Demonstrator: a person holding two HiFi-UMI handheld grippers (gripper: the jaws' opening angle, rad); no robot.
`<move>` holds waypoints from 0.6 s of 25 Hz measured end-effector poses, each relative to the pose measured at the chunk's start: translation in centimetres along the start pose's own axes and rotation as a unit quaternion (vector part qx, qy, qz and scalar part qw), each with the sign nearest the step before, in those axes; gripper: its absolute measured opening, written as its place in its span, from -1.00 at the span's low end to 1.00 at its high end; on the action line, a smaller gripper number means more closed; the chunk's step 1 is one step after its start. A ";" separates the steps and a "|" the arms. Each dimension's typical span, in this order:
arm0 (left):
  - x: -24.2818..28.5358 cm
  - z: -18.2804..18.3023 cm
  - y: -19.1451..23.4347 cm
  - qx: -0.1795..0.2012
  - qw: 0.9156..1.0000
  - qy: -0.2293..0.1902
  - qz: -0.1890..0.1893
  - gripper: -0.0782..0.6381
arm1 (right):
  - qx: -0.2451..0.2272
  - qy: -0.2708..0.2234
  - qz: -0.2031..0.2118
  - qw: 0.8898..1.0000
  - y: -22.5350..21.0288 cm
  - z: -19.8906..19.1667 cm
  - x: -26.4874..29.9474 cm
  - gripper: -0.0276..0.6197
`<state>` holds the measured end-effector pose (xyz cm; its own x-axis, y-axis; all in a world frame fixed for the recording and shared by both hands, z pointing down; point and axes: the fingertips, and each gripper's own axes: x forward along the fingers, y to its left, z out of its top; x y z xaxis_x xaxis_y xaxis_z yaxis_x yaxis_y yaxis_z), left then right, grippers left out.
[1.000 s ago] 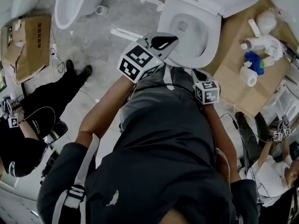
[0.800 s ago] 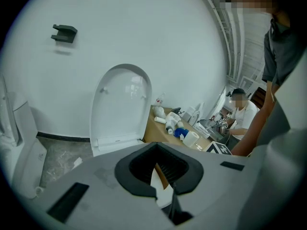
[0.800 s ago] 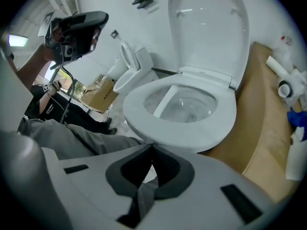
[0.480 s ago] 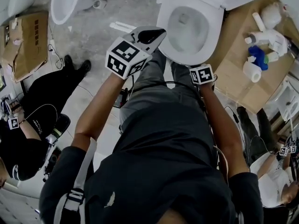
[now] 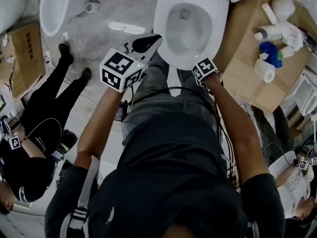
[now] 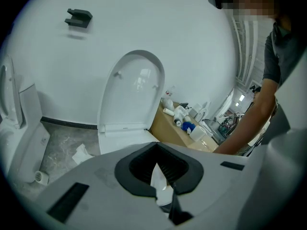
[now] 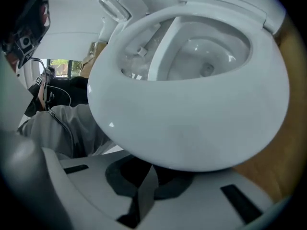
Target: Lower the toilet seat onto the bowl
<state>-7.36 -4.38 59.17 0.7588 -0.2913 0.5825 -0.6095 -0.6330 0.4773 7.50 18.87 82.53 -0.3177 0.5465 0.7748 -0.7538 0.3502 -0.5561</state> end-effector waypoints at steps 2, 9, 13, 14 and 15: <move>0.4 -0.5 0.5 -0.005 1.000 0.006 0.000 -0.77 | -0.003 0.025 0.015 1.000 -0.1 -0.3 1.0 -0.89; 2.5 -3.3 1.3 -0.030 0.999 0.035 -0.008 -0.77 | 0.018 0.102 0.049 0.993 -1.7 -1.5 4.4 -0.89; 4.0 -5.4 2.0 -0.042 0.998 0.052 -0.009 -0.77 | 0.034 0.139 0.066 0.987 -2.5 -1.8 6.0 -0.89; 4.3 -5.8 2.1 -0.045 0.997 0.054 -0.009 -0.77 | 0.037 0.146 0.069 0.986 -2.7 -2.0 6.3 -0.89; 4.6 -6.1 2.1 -0.049 0.997 0.056 -0.010 -0.77 | 0.040 0.153 0.073 0.985 -2.7 -2.2 6.6 -0.89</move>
<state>-6.60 -2.68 66.88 0.7432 -0.1939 0.6403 -0.6187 -0.5633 0.5476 8.69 23.15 88.50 -0.2477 0.7944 0.5546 -0.7601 0.1957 -0.6197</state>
